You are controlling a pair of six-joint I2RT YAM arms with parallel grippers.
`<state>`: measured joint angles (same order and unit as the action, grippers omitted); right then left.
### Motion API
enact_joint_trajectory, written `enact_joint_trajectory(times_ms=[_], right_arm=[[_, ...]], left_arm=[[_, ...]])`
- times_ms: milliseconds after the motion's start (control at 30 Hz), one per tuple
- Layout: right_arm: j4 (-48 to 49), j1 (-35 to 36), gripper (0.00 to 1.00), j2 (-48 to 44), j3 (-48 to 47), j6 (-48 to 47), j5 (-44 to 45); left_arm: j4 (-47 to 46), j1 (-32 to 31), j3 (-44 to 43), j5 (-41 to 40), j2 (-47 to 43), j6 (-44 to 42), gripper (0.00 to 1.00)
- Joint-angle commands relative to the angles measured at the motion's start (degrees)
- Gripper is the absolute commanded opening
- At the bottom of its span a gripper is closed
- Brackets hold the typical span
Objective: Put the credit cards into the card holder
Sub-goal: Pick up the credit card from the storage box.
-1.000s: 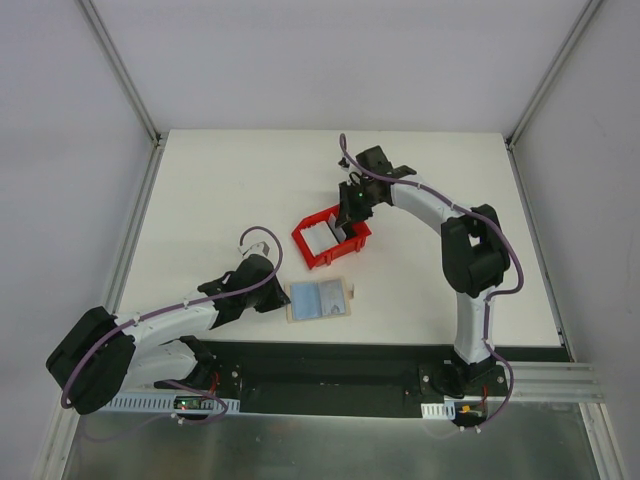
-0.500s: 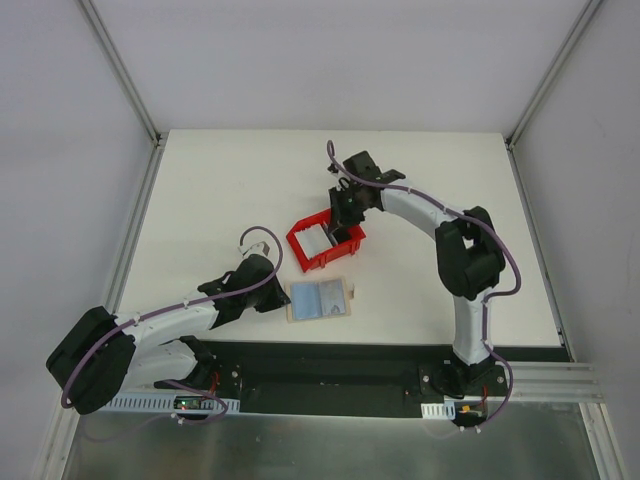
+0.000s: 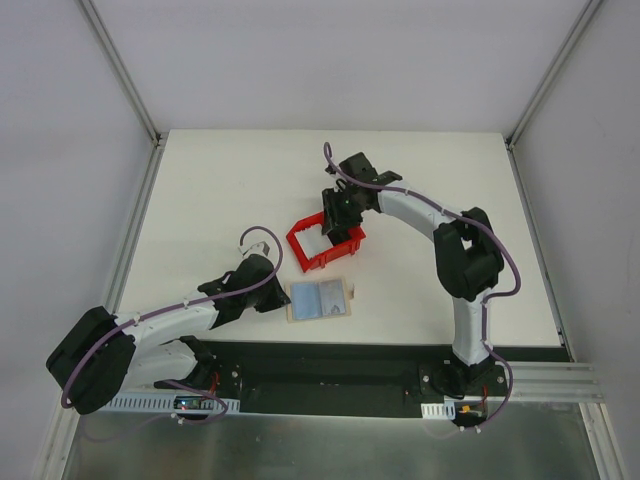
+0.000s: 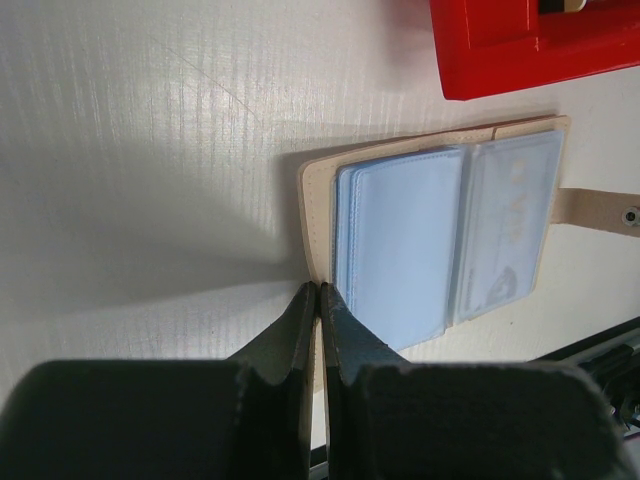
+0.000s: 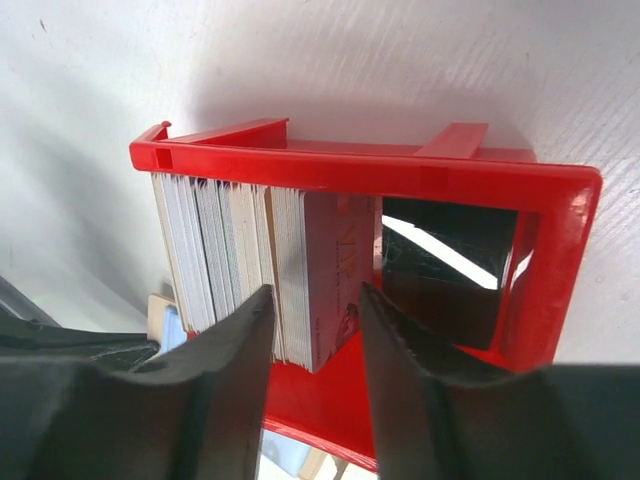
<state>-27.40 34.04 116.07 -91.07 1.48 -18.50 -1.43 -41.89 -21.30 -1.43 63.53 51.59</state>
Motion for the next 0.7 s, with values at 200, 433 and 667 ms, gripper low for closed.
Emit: enact_joint_trajectory(times_ms=[200, 433, 667], right_arm=[[-0.37, -0.12, 0.6, 2.57, -5.96, 1.07, -4.78], [-0.99, -0.2, 0.63, 4.69, -5.53, 1.34, -5.58], [-0.9, 0.06, 0.6, 4.96, -5.09, 0.98, -9.53]], left_arm=[[-1.03, 0.49, -1.38, 1.34, -0.42, -1.32, 0.0], [-1.21, 0.58, -1.64, 1.34, 0.28, -1.32, 0.0], [-1.47, 0.67, -1.99, 1.34, 1.07, -1.49, 0.0]])
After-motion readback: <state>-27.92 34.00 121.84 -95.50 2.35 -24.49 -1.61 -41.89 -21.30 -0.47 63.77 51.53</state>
